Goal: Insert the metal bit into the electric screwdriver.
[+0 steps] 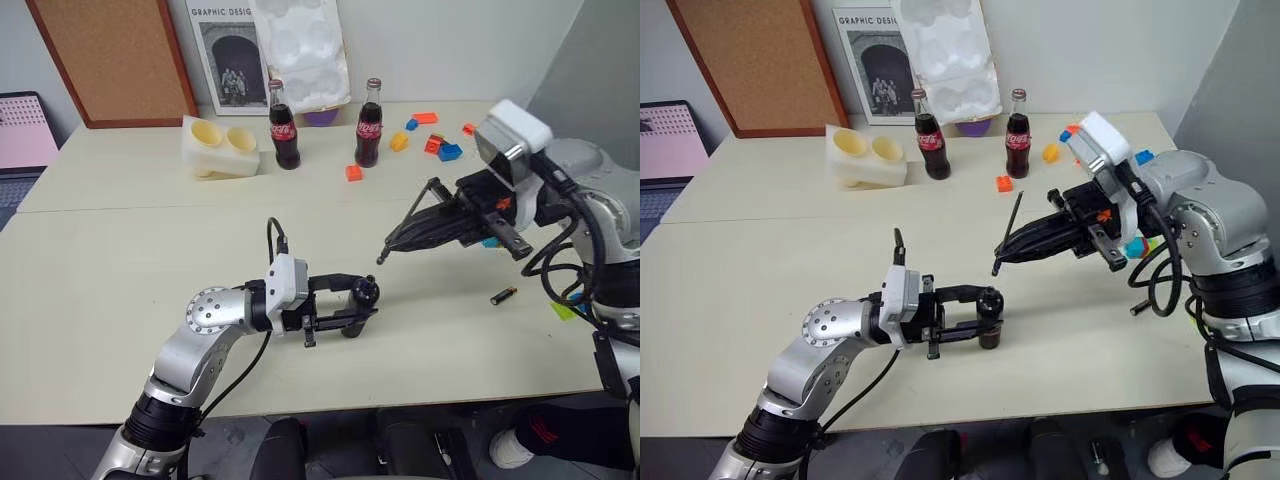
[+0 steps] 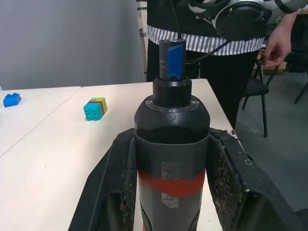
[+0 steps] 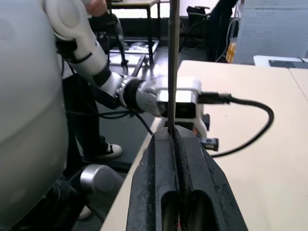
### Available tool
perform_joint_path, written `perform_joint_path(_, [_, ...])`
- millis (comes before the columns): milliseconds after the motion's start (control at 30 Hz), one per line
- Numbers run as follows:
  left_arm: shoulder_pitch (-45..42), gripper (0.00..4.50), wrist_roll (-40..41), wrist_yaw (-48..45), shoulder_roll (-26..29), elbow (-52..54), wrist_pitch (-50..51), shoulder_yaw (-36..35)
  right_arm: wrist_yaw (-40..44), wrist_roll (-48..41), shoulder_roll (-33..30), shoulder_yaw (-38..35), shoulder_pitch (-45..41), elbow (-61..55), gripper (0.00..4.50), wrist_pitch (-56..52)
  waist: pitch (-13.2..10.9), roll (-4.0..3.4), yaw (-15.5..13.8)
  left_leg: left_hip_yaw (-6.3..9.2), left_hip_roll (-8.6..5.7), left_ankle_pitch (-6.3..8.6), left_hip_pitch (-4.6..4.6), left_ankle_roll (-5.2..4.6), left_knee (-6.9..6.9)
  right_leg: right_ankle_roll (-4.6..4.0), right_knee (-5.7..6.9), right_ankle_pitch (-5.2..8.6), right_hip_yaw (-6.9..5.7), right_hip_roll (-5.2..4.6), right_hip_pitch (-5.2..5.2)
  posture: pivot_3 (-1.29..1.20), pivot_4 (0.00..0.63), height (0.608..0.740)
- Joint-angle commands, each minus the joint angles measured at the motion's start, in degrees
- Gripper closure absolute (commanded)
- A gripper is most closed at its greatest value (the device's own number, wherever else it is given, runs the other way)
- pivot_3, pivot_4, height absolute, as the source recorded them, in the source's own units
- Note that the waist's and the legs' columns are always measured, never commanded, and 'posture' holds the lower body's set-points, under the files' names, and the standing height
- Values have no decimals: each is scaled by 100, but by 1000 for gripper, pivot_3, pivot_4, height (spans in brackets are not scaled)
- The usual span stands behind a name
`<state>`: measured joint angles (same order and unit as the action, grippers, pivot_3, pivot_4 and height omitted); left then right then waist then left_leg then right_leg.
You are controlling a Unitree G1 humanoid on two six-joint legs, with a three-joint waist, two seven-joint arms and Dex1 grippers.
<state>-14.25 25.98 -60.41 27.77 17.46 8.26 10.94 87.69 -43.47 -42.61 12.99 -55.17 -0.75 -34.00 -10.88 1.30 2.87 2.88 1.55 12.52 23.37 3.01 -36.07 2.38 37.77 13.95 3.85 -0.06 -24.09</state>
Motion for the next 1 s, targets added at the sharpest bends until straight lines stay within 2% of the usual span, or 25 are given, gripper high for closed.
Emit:
perform_joint_path(33, [25,2856,-157,66,-5,-7,-55,42,481,83,-26,187,-235,60,4500,375,0,0,-1,0,0,0,0,0,0,0,1,0,-1,0,0,0,150,740])
perform_joint_path(433, [18,2856,-163,168,7,-4,-24,8,481,-164,-324,628,-254,-96,4500,456,0,0,-2,1,0,0,-3,0,-3,0,10,-1,-1,0,0,0,150,740])
perform_joint_path(667, [-22,2856,-183,138,17,-55,-42,14,481,-368,-190,311,-382,-131,4500,184,0,0,2,1,0,0,-10,0,-3,0,18,-1,1,1,2,0,150,740])
perform_joint_path(1000, [-60,2856,-206,117,31,-111,-52,9,481,-338,-139,339,-236,-316,4500,97,0,0,2,0,1,0,-14,0,-4,0,20,-1,2,2,4,0,150,740])
